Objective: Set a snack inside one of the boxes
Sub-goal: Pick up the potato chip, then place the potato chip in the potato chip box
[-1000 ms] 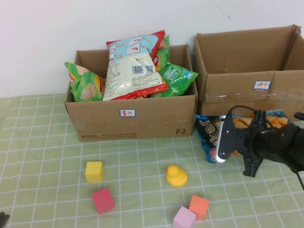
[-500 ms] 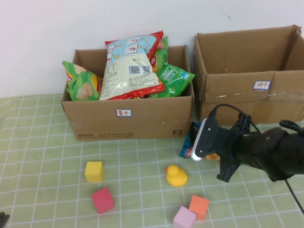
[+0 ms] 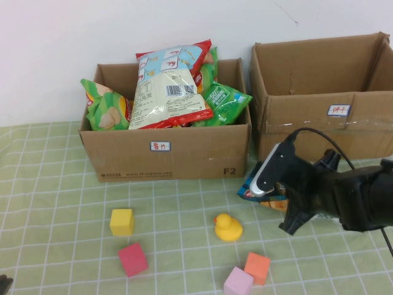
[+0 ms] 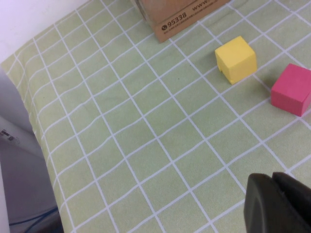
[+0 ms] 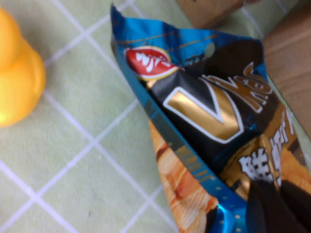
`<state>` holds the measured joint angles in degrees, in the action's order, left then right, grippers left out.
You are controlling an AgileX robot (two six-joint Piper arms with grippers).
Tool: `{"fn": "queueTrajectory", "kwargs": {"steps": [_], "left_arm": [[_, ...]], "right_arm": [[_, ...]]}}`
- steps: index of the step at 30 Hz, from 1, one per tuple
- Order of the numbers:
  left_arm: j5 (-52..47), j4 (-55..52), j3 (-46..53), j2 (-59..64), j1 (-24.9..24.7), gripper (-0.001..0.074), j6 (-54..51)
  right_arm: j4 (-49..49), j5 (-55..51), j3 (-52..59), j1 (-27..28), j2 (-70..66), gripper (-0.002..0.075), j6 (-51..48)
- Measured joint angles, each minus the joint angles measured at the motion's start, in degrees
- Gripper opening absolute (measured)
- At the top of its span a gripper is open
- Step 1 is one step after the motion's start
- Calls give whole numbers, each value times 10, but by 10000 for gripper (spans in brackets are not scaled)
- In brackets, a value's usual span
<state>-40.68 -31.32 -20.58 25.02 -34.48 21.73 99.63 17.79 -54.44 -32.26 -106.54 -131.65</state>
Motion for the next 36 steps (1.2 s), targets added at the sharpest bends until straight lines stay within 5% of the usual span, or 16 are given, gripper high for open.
{"fn": "queueTrajectory", "kwargs": {"steps": [13, 36], "left_arm": [[0, 0, 0, 0, 0, -1, 1], [2, 0, 0, 0, 0, -1, 1]], "right_arm": [[10, -8, 19, 0, 104, 9, -4], [4, -243, -21, 0, 263, 8, -14]]}}
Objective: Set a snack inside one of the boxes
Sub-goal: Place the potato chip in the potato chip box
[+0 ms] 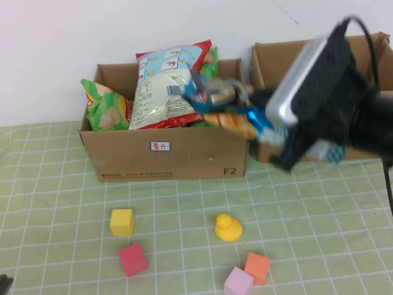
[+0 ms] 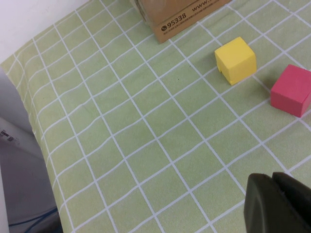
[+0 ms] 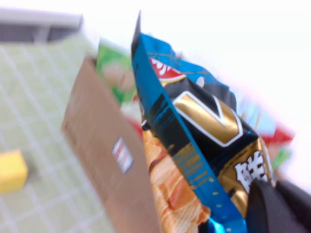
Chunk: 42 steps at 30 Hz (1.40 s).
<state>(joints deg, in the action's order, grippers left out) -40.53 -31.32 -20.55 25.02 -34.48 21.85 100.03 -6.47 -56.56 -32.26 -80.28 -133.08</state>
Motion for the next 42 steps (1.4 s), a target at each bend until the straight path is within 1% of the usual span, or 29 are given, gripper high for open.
{"fn": "queueTrajectory", "kwargs": {"steps": [7, 15, 21, 28, 32, 36, 42], "left_arm": [[0, 0, 0, 0, 0, -1, 0], [0, 0, 0, 0, 0, -1, 0], [0, 0, 0, 0, 0, -1, 0], [0, 0, 0, 0, 0, -1, 2], [0, 0, 0, 0, 0, -1, 2], [0, 0, 0, 0, 0, -1, 2], [0, 0, 0, 0, 0, -1, 2]], "right_arm": [[-3, -6, -122, 0, -54, 8, -19], [-4, -14, -318, 0, -201, 8, -44], [-4, -28, -442, -1, -309, 8, -48], [-6, -36, -520, -19, -375, 8, -55], [-6, -38, -545, -34, -401, 8, -96], [-6, -23, -566, -35, -434, 8, -158], [-6, -8, -598, -35, -485, 8, -178]]}}
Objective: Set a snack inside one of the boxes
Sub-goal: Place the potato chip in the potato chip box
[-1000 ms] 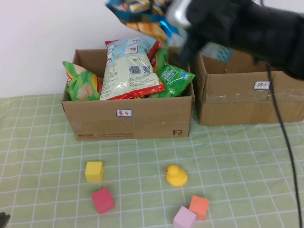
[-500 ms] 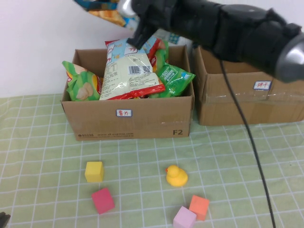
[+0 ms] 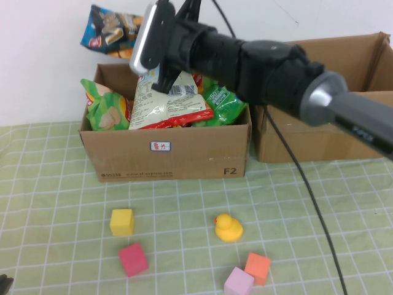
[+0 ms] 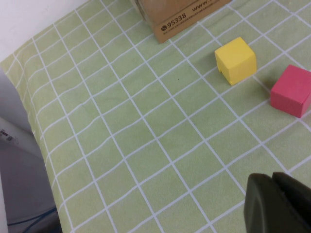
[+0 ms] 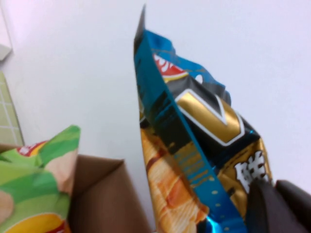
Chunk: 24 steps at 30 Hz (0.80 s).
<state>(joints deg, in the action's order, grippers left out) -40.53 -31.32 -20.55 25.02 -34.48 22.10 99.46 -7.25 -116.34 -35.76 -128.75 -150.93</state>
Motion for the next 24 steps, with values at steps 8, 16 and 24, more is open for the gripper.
{"fn": "queueTrajectory", "kwargs": {"steps": [8, 16, 24], "left_arm": [[0, 0, 0, 0, 0, -1, 0], [0, 0, 0, 0, 0, -1, 0], [0, 0, 0, 0, 0, -1, 0]], "right_arm": [[0, 43, -31, 0, -54, 51, 26], [0, 73, -31, 0, -62, 330, 174], [1, 80, -31, -18, -62, 484, 282]]}}
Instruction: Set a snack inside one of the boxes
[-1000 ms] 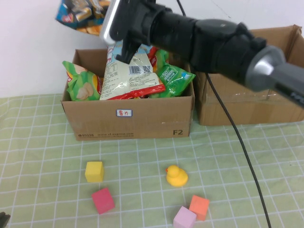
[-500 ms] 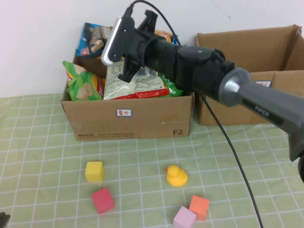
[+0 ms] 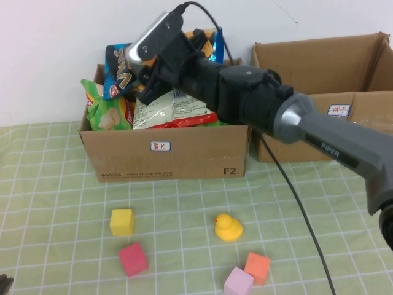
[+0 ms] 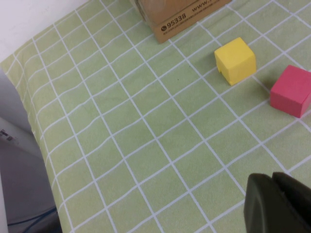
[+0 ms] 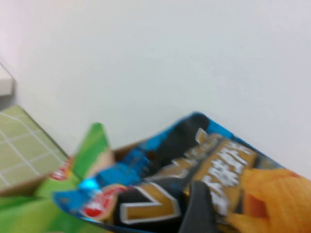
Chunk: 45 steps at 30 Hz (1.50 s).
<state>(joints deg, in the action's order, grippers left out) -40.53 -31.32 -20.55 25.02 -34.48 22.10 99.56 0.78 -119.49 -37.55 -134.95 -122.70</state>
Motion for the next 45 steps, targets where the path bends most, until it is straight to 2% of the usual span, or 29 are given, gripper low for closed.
{"fn": "queueTrajectory", "kwargs": {"steps": [12, 16, 18, 22, 24, 26, 33, 45], "left_arm": [[0, 0, 0, 0, 0, -1, 0], [0, 0, 0, 0, 0, -2, 0], [0, 0, 0, 0, 0, -2, 0], [0, 0, 0, 0, 0, -2, 0], [0, 0, 0, 0, 0, -1, 0], [0, 0, 0, 0, 0, -1, 0], [0, 0, 0, 0, 0, -1, 1], [0, 3, 0, 0, 0, -1, 1]], "right_arm": [[0, 27, 0, -40, 10, 491, 14], [0, 69, 0, -63, 42, 479, 14], [0, 101, 0, -82, 61, 422, 14], [6, 195, 1, -125, 98, 127, -1], [10, 234, 9, -144, 115, 57, -23], [14, 259, 21, -159, 126, 25, -48], [16, 276, 121, -165, 171, 0, -65], [16, 239, 418, -163, 367, -2, -10]]}}
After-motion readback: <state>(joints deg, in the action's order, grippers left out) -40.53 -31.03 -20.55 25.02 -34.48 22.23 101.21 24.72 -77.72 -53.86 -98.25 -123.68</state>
